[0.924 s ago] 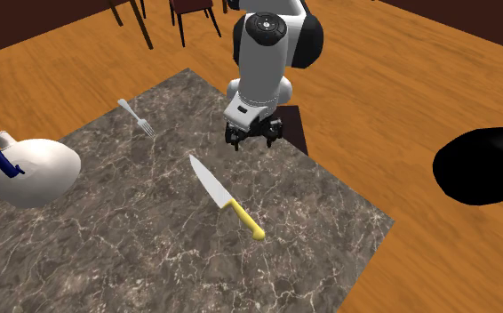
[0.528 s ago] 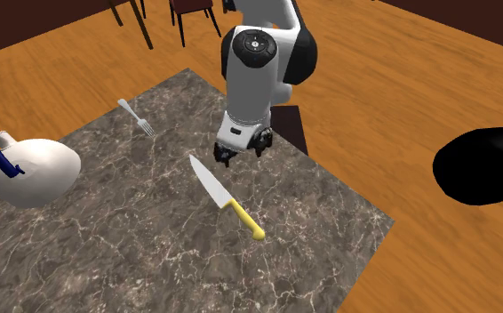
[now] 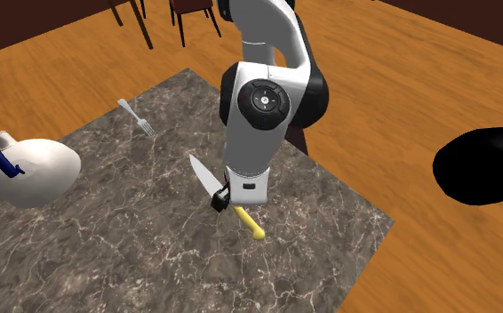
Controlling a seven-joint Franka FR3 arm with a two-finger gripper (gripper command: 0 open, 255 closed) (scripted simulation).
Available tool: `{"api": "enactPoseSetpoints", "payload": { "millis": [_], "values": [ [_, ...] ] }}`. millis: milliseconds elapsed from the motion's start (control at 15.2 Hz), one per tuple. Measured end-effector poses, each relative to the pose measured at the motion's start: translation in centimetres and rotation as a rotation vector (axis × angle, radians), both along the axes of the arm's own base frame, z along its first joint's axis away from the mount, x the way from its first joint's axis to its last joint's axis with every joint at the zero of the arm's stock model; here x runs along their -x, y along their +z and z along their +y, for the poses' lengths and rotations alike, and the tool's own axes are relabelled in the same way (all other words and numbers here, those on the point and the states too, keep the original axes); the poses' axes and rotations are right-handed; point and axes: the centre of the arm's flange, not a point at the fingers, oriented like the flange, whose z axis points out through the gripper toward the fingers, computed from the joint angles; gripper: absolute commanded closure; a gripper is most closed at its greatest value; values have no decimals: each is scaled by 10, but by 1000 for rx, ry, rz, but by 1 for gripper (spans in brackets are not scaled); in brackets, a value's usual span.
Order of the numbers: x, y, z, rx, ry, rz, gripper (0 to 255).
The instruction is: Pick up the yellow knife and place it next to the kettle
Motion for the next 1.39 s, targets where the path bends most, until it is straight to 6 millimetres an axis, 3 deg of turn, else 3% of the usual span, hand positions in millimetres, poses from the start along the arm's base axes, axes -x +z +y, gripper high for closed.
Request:
{"api": "enactPoseSetpoints", "payload": {
  "millis": [132,528,924,990,1386],
  "values": [
    [-11,-7,-1,5,41,9,0],
    [-12,-36,-4,6,55,12,0],
    [-12,-41,-5,6,55,11,0],
    [-12,-41,-5,6,55,11,255],
    [-12,-40,-5,6,55,11,255]
  ]
}}
